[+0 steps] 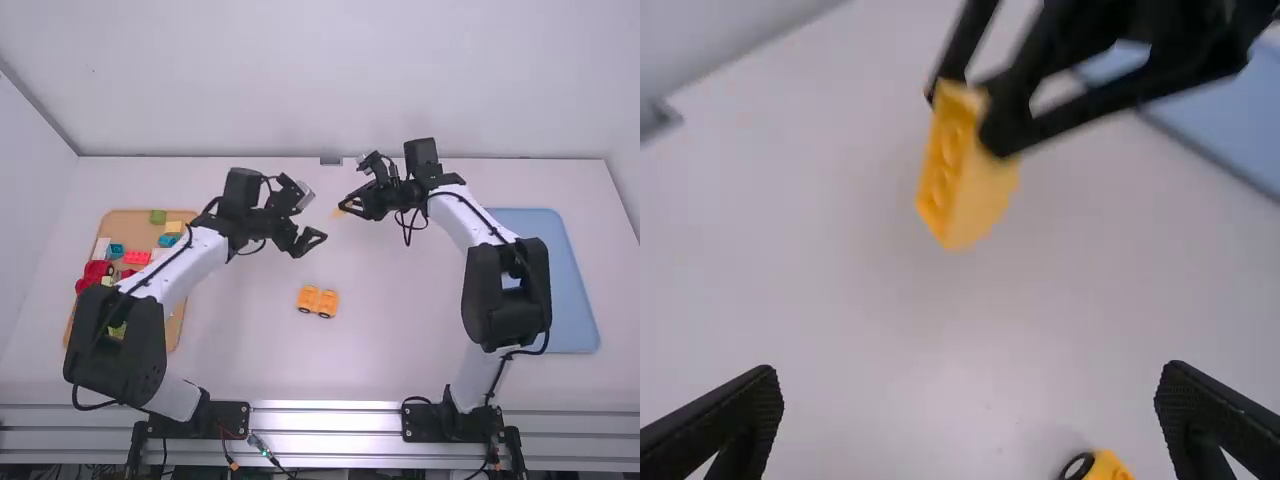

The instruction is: Assemble lego blocks to make yellow taxi

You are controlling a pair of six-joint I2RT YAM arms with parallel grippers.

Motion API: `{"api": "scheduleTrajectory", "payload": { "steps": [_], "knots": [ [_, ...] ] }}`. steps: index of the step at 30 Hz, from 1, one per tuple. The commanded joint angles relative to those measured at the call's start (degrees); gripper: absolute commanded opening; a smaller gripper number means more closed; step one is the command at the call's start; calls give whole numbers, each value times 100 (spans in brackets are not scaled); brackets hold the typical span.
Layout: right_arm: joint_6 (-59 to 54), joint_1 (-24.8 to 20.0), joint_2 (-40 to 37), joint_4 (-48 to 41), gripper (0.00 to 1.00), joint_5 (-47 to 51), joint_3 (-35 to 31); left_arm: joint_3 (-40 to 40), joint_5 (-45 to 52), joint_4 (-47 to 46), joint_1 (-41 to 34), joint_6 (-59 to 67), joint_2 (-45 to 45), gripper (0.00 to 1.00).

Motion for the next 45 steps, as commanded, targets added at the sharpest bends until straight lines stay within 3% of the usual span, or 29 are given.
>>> {"api": "scheduleTrajectory", "payload": {
  "steps": [1, 7, 11, 15, 22, 26, 36, 45],
  "knots": [
    [-1137, 109, 33, -393, 17, -221, 435, 330, 1427, -138, 264, 476, 22, 100],
    [-2782, 334, 33, -1982, 17, -210, 1211, 492, 2516, -345, 437, 1388, 407, 99],
    [-3407, 490, 33, -2651, 16, -44, 1545, 492, 2621, -273, 442, 1709, 791, 99],
    [-3609, 623, 33, -2883, 16, 61, 1659, 492, 3329, -157, 433, 2081, 1056, 99],
    [-3574, 623, 35, -2892, 15, 170, 1657, 492, 3362, -11, 431, 2057, 1150, 100],
    [-4129, 623, 35, -3143, 15, 127, 1659, 492, 3434, 39, 435, 2061, 1150, 80],
    [-4210, 737, 35, -3141, 15, 133, 1657, 439, 3510, 17, 413, 2059, 1185, 74],
    [-4205, 793, 35, -3093, 15, 136, 1657, 400, 3517, 20, 337, 2059, 1185, 58]
  ]
}}
